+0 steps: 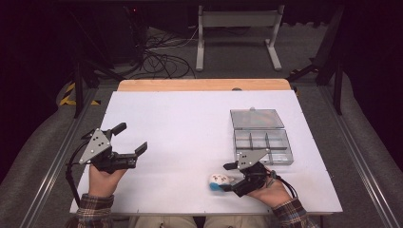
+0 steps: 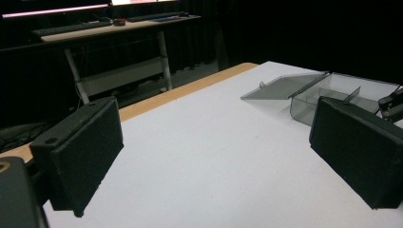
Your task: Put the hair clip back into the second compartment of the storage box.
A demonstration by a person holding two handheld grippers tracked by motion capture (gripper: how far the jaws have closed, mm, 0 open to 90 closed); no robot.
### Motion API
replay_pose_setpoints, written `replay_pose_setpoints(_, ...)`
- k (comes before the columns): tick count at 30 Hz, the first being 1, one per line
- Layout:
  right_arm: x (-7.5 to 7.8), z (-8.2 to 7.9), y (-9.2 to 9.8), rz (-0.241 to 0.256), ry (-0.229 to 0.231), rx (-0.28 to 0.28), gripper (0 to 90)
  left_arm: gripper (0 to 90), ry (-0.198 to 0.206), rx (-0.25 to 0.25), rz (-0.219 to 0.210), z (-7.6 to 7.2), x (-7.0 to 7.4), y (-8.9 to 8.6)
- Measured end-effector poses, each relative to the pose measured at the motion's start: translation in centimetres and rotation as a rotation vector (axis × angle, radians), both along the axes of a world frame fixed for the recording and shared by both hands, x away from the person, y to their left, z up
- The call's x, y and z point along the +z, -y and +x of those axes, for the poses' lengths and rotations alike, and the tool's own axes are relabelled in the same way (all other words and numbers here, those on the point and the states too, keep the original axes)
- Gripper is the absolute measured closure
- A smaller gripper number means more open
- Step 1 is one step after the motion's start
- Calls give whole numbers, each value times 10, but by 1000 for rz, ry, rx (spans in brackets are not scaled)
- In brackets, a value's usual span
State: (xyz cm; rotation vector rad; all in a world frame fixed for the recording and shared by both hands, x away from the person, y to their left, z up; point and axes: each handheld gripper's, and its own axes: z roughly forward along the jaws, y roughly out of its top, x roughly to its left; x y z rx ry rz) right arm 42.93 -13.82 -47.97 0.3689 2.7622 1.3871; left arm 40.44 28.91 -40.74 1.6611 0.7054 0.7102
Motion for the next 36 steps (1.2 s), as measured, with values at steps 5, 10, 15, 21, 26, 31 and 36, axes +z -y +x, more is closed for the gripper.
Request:
replay_pose_setpoints(5, -3, -1, -5, -21, -7, 28, 295, 45, -1, 0, -1, 0, 0, 0)
replay_pose_setpoints(10, -6, -1, -9, -39, -18, 40, 298, 45, -3, 0, 0, 0, 0, 0)
replay_pose_setpoints(15, -8, -1, -12, -52, -27, 49, 308, 45, -3, 0, 5, 1, 0, 0)
replay_pose_setpoints(21, -10, -1, -16, -69, -14, 56, 326, 45, -7, 2, 2, 1, -1, 1)
replay_pose_setpoints(26, -9, -1, -15, -67, 7, 56, 409, 45, -8, 2, 7, 1, -1, 0)
replay_pose_setpoints(31, -9, -1, -16, -63, 14, 52, 441, 45, -9, 3, 1, 1, -1, 0)
replay_pose_setpoints(36, -7, -1, -15, -54, 22, 45, 449, 45, -9, 1, 5, 1, -1, 0)
